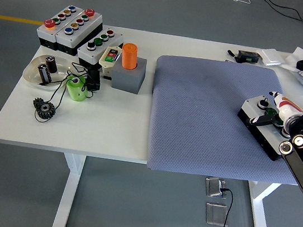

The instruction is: Pick up the button,place it on the desk,press the button,press the button

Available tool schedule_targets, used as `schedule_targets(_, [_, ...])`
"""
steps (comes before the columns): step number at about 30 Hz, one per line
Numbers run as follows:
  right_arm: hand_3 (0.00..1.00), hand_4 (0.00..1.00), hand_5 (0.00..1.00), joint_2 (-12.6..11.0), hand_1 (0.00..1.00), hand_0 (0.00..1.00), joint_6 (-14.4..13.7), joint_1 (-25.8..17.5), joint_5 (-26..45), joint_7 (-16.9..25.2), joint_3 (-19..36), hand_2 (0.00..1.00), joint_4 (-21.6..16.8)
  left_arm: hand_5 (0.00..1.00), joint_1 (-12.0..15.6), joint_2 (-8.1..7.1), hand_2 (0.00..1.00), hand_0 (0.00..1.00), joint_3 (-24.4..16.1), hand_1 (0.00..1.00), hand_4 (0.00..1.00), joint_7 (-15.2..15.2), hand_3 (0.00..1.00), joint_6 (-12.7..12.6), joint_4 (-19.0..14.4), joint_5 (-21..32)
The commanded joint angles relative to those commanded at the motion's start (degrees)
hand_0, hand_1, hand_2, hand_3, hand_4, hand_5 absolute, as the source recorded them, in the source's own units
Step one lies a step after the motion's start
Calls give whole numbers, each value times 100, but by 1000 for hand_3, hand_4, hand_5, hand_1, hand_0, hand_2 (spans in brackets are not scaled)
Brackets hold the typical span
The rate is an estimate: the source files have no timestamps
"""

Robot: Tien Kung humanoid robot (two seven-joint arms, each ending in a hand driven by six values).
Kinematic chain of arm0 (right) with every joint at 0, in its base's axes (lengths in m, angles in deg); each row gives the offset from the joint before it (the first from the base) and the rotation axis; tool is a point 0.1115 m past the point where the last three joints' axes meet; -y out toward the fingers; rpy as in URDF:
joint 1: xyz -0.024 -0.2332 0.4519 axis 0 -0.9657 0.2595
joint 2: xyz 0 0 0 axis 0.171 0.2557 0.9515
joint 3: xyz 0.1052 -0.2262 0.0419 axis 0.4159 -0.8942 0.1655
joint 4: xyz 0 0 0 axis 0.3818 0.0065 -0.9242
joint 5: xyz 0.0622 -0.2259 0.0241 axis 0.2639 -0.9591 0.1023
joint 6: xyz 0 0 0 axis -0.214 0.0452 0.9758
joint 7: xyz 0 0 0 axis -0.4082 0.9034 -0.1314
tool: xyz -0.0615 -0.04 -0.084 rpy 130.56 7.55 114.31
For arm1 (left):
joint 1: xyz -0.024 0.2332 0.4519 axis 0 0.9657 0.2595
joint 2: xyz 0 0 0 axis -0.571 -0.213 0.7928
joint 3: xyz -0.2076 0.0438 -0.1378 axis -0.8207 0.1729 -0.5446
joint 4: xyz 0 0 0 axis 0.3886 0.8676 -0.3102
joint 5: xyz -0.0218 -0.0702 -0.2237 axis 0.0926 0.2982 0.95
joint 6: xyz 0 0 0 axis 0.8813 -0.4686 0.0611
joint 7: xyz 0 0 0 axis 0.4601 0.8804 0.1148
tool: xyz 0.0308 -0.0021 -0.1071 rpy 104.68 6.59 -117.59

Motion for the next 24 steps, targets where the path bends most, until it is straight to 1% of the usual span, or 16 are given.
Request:
schedule_targets(3, [998, 961, 282, 6, 901, 986, 63, 44, -27, 0, -55, 966, 108, 947, 0, 0, 724, 650, -1, 704, 313, -3, 517, -2, 0, 1])
schedule_targets(4, [949, 959, 284, 8, 778, 873, 81, 56, -44, 0, -66, 809, 141, 946, 0, 0, 724, 650, 0, 705, 313, -4, 515, -3, 0, 2])
schedule_targets(9, [949, 959, 284, 7, 778, 873, 111, 93, -153, 0, -85, 809, 287, 946, 0, 0, 724, 650, -4, 705, 313, -6, 515, -2, 0, 0])
schedule_targets(10, [905, 953, 279, 1, 658, 731, 115, 100, -181, 0, -90, 699, 316, 946, -2, 0, 723, 650, -10, 705, 313, -6, 516, -3, 0, -5])
schedule_targets(15, [905, 953, 279, -24, 658, 731, 102, 127, -357, 0, -159, 699, 375, 946, -7, 0, 723, 650, -28, 705, 313, -5, 516, -5, 0, -9])
schedule_targets(16, [778, 940, 273, -31, 471, 525, 103, 134, -385, 0, -183, 527, 382, 945, -8, 0, 723, 650, -29, 705, 315, -7, 516, -6, 0, -13])
schedule_targets(21, [778, 940, 273, -79, 471, 525, 161, 184, -455, 0, -331, 527, 438, 945, -9, 0, 723, 650, -34, 705, 315, -4, 516, -7, 0, -13])
schedule_targets(22, [670, 925, 264, -91, 346, 429, 173, 199, -457, 0, -369, 444, 458, 941, -10, 0, 724, 650, -35, 705, 313, -4, 515, -7, 0, -13])
schedule_targets(24, [670, 925, 264, -112, 346, 429, 193, 229, -458, 0, -441, 444, 500, 941, -14, 0, 724, 650, -36, 705, 313, -3, 515, -8, 0, -12])
